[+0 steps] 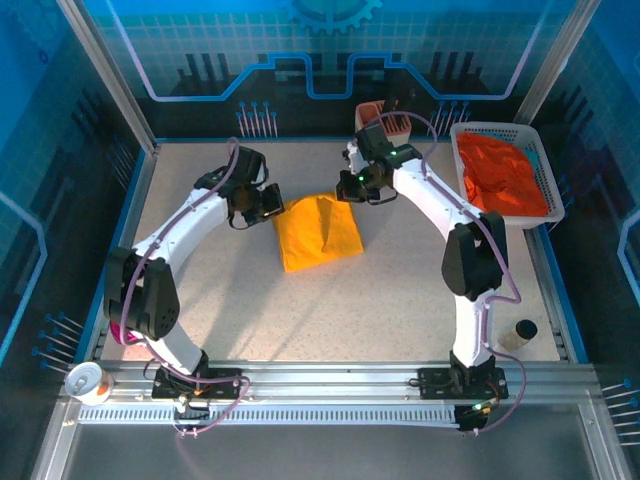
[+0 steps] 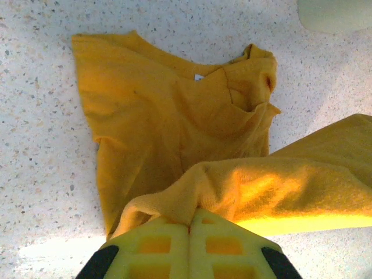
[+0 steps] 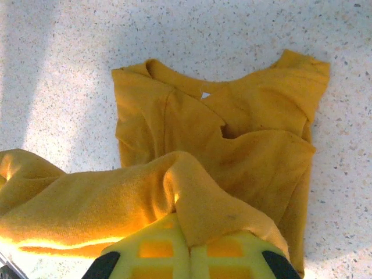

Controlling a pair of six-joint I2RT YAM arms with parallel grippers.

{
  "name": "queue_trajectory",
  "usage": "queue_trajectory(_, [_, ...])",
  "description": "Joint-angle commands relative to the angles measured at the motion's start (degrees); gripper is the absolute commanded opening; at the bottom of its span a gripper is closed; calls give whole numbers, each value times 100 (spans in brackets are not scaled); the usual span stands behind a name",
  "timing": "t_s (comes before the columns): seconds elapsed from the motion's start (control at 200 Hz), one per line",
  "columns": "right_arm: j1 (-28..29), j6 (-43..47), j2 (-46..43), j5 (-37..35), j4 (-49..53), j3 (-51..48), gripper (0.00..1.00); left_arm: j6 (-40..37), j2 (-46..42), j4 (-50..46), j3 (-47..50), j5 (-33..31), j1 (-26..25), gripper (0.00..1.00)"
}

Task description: Fold and stack the t-shirts

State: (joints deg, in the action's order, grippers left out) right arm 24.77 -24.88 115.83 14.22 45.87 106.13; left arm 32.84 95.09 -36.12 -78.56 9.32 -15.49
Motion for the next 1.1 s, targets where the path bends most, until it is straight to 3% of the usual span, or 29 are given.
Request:
queue_trajectory(0.0, [-78,127,233,130,94,300,0,-196,177,159,-242,137,68,0])
queue_trajectory(0.435, [-104,128,712,79,96,818,0,-331,574,512,-273,218,333,0])
queue_trajectory(0.54, [-113,95,924,79,115,1039,5,-340,728,538,-328,194,370,8])
queue_trajectory(0.585, [-131,43,997,11,115,1127,12,-340,821,501,-378,122,401,23])
queue_trajectory(0.63, [-146,6,1092,-33,79,1225,35,-352,912,451,-443,-22,435,38])
queue_trajectory(0.655, [-155,6,1142,-81,36,1269,45,-365,962,433,-486,-107,461,41])
queue_trajectory(0.7, [-189,14,1231,-212,-37,1345,53,-375,1063,377,-563,-273,525,45])
queue_trajectory(0.756, [-286,79,1315,-351,-64,1455,77,-449,1273,241,-768,-449,625,55])
queue_trajectory(0.786, [-355,122,1349,-322,-107,1500,85,-496,1406,51,-941,-572,698,58])
queue_trajectory(0.896, [-635,124,1300,124,-177,1442,90,-571,1712,-651,-1467,-781,923,58])
queue_trajectory(1.096, [-698,-71,306,612,-949,-213,90,-26,775,30,-499,-262,752,58])
